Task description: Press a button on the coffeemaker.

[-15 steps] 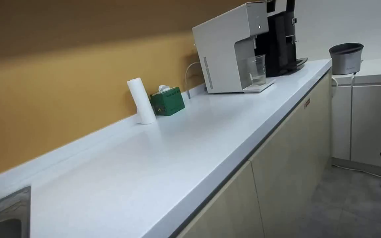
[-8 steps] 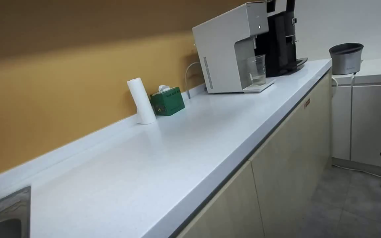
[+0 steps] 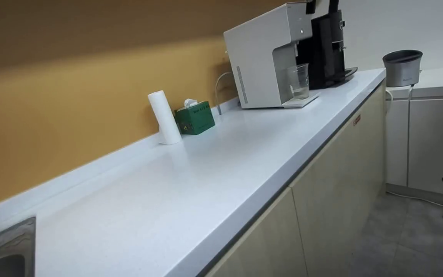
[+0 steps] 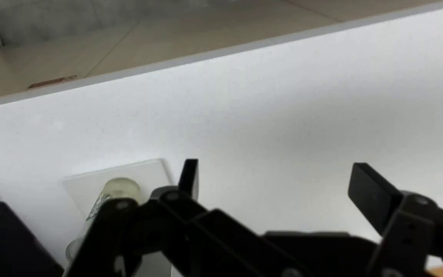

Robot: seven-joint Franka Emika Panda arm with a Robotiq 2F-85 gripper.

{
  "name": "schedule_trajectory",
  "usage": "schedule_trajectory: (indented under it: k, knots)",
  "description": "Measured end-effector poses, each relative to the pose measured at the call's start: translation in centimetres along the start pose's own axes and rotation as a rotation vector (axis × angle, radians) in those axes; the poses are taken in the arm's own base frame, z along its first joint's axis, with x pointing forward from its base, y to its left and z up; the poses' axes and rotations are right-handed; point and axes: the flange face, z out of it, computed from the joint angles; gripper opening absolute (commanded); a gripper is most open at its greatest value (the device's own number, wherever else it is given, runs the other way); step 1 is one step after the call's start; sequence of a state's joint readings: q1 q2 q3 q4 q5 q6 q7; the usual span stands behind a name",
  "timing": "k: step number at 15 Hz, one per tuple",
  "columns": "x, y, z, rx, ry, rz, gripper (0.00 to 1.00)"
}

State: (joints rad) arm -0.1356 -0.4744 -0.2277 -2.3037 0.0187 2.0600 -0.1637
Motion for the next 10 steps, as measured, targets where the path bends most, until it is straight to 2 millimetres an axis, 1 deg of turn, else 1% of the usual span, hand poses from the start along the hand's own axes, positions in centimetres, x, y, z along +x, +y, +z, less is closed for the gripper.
schedule_trajectory:
  k: [3, 7, 8, 9, 10]
  knots:
    - [1.2, 2.2, -0.4, -0.033, 0.139, 0.042, 1.0]
    - [2.7, 5.5, -0.3, -0.088, 0.299, 0.091, 1.0]
    - [3.0, 6.4, -0.2, -0.103, 0.33, 0.102, 0.75]
    - [3.2, 7.2, 0.0, -0.116, 0.354, 0.114, 0.74]
    - [3.4, 7.9, 0.3, -0.128, 0.373, 0.126, 0.67]
